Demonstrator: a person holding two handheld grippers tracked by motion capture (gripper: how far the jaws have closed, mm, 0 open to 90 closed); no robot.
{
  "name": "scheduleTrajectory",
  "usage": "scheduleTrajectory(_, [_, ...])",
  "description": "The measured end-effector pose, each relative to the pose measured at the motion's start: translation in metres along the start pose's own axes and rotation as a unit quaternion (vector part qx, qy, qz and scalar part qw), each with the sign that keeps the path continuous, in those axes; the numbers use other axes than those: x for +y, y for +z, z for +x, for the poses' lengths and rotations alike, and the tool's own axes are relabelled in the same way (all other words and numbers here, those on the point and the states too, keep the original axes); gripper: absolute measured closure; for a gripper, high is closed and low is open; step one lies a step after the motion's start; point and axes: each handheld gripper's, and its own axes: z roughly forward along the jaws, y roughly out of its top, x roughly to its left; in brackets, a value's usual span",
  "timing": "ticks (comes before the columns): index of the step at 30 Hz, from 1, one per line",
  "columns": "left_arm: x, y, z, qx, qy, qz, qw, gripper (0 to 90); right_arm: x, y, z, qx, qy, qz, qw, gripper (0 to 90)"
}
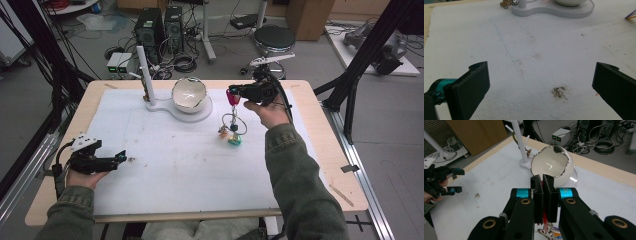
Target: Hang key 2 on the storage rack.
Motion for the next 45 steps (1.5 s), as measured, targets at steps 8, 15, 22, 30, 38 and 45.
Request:
scheduleTrajectory(8, [0.0, 0.0, 0.0, 0.0, -0.001, -0.001, 1.0, 1.7, 0.018, 0.004, 0.009, 0.01, -0.008, -0.006, 0.9999, 87.7])
scheduleTrajectory(15, [0.0, -0.001, 0.0, -0.001, 0.0, -0.001, 1.0, 1.7, 0.032, 0.01, 0.017, 0.023, -0.016, -0.006, 0.9996, 87.7])
scheduleTrajectory(22, [0.0, -0.001, 0.001, -0.001, -0.002, -0.003, 1.0, 1.7, 0.044, 0.018, 0.023, 0.035, -0.017, -0.009, 0.9992, 87.8])
scheduleTrajectory(30, [0.0, -0.001, 0.001, -0.003, -0.004, -0.004, 1.0, 1.7, 0.063, 0.029, 0.033, 0.057, -0.02, -0.013, 0.9981, 87.8])
scheduleTrajectory(38, [0.0, -0.001, 0.002, -0.004, -0.005, -0.005, 1.0, 1.8, 0.078, 0.048, 0.046, 0.072, -0.025, -0.005, 0.9971, 87.7])
scheduleTrajectory(45, [0.001, -0.002, 0.002, -0.009, -0.01, -0.007, 0.9999, 1.7, 0.087, 0.065, 0.055, 0.079, -0.033, 0.002, 0.9964, 87.7])
